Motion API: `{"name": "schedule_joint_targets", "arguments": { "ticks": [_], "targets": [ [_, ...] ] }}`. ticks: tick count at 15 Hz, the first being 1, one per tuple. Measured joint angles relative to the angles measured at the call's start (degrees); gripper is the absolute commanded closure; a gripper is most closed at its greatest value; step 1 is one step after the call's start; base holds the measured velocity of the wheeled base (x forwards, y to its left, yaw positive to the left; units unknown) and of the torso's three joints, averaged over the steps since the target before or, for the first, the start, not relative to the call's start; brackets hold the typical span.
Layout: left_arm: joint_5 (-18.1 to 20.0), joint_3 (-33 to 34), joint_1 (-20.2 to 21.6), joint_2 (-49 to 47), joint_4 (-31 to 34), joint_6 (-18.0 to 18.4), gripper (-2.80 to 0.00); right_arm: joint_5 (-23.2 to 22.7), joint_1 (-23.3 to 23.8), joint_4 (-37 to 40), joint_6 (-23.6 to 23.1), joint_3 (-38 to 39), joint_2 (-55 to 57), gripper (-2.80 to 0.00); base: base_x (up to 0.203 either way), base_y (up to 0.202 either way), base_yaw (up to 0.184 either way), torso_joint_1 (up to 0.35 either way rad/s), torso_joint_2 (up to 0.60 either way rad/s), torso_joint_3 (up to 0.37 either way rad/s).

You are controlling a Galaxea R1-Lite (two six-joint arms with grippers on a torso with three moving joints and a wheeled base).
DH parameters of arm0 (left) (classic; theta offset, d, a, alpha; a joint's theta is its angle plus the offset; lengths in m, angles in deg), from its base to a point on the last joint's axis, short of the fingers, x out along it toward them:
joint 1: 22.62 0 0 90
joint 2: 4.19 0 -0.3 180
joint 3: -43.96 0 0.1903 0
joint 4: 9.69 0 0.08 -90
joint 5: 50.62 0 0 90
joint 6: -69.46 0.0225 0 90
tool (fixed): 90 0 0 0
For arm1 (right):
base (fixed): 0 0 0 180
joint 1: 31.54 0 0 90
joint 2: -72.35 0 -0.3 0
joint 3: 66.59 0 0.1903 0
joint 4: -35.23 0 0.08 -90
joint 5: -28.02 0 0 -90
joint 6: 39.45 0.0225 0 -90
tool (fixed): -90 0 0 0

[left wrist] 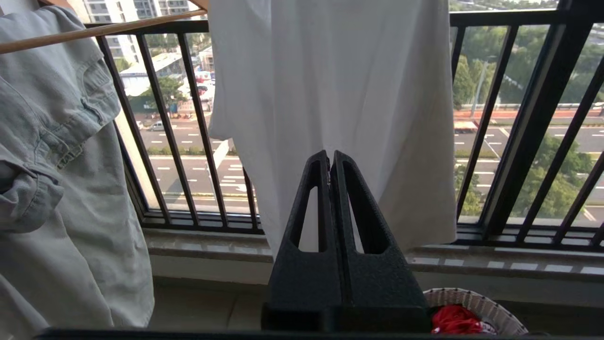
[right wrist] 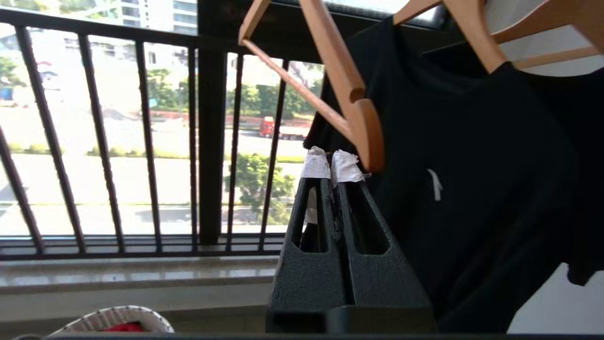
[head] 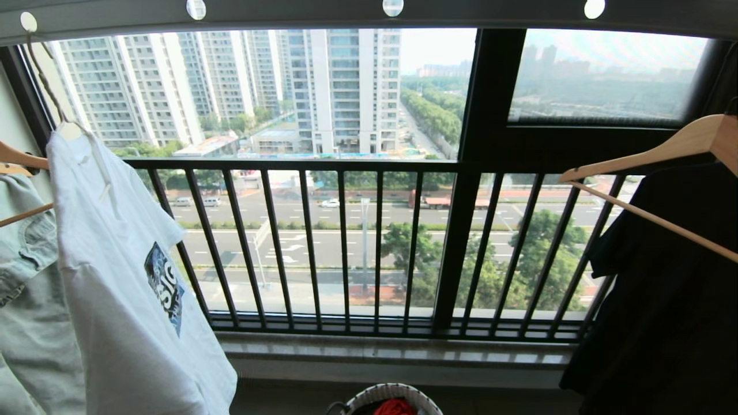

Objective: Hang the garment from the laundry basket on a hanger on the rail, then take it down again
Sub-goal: Take the clothes off the clothes rack

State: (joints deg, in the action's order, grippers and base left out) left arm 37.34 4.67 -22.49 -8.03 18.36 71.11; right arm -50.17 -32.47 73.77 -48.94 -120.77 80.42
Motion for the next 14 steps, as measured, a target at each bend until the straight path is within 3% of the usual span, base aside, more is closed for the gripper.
{"name": "schedule_joint_targets", "arguments": {
  "ticks": [2, 5, 7, 9, 11, 14],
  "targets": [
    [-0.05, 6.14, -0.13, 2.05, -0.34, 5.34, 0.0, -9.16, 0.2, -2.25, 2.23, 9.81, -4.09, 0.0, 0.0, 0.0, 0.0, 0.0, 0.0, 0.0],
    [1.66, 13.63, -0.21, 3.34, -5.2, 7.23, 0.0, -15.61, 0.36, -10.4, 2.73, 23.53, -6.87, 0.0, 0.0, 0.0, 0.0, 0.0, 0.0, 0.0],
    [4.71, 15.21, -0.24, 3.63, -3.89, 6.83, 0.0, -14.93, 0.36, -16.36, 2.31, 28.65, -7.65, 0.0, 0.0, 0.0, 0.0, 0.0, 0.0, 0.0],
    [4.82, 15.69, -0.23, 3.7, -4.01, 5.68, 0.0, -14.12, 0.36, -14.35, 1.81, 30.18, -7.98, 0.0, 0.0, 0.0, 0.0, 0.0, 0.0, 0.0],
    [4.78, 15.82, -0.23, 3.74, -3.97, 3.78, 0.0, -14.05, 0.34, -14.29, 4.08, 30.41, -8.12, 0.0, 0.0, 0.0, 0.0, 0.0, 0.0, 0.0],
    [4.68, 15.9, -0.23, 3.76, -3.92, 3.67, 0.0, -13.7, 0.34, -14.4, 6.57, 30.55, -8.15, 0.0, 0.0, 0.0, 0.0, 0.0, 0.0, 0.0]
  ]
}}
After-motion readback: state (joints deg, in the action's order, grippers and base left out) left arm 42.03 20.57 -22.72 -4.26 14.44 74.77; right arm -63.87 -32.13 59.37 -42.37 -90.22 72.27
